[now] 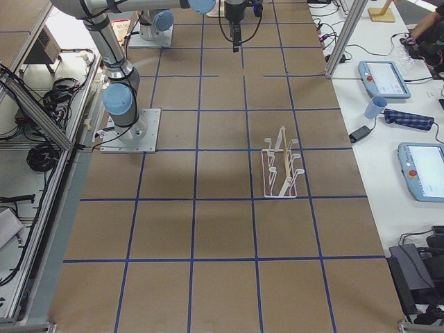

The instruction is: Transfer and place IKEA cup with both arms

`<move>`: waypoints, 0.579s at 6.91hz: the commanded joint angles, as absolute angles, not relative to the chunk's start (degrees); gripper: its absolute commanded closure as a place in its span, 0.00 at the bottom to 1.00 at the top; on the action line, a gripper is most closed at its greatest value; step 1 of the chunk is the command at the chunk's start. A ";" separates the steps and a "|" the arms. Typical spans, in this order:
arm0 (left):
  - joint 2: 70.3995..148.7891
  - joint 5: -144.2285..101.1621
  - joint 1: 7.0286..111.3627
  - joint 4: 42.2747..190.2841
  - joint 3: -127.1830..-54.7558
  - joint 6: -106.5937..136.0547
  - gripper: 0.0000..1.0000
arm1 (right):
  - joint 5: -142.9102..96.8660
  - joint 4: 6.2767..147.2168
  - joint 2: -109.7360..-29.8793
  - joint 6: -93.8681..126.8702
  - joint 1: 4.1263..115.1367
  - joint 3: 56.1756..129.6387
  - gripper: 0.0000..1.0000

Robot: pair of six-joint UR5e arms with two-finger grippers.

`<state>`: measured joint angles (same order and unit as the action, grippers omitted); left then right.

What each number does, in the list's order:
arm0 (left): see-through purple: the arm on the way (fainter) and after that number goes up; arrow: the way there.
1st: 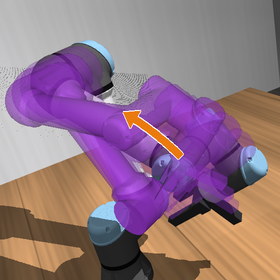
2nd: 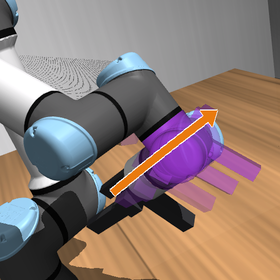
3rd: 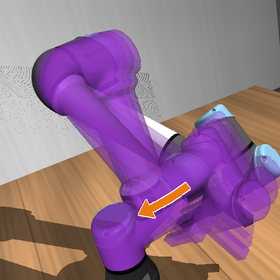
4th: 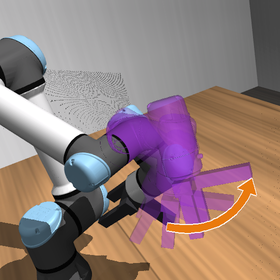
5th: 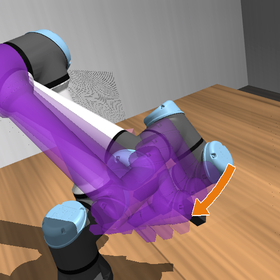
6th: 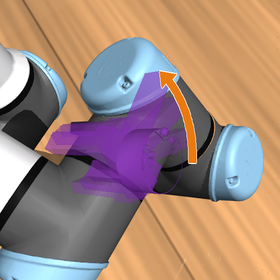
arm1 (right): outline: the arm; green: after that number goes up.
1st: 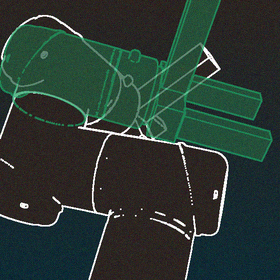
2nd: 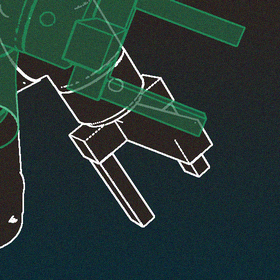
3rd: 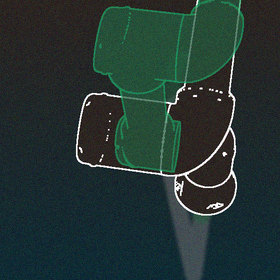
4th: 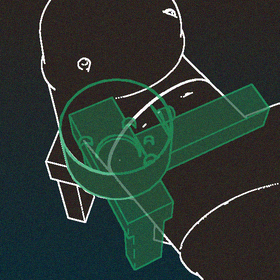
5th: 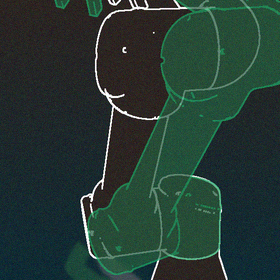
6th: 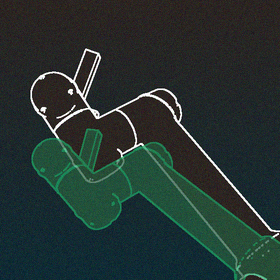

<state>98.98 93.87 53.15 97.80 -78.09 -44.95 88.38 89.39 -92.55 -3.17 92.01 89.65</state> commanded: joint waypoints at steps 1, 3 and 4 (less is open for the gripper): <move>94.59 95.45 66.47 102.20 -78.13 -24.27 0.13 | 88.50 89.38 -92.55 -3.34 91.93 89.65 0.00; 93.34 94.05 80.62 102.04 -78.22 -7.71 0.13 | 88.33 89.38 -92.46 -3.34 91.85 89.47 0.00; 93.25 93.96 85.99 101.78 -78.66 -2.51 0.12 | 88.33 89.38 -92.46 -3.25 91.76 89.30 0.00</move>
<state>93.55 94.31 79.14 101.95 -78.32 -9.54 88.38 89.38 -92.49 -3.33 91.83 89.46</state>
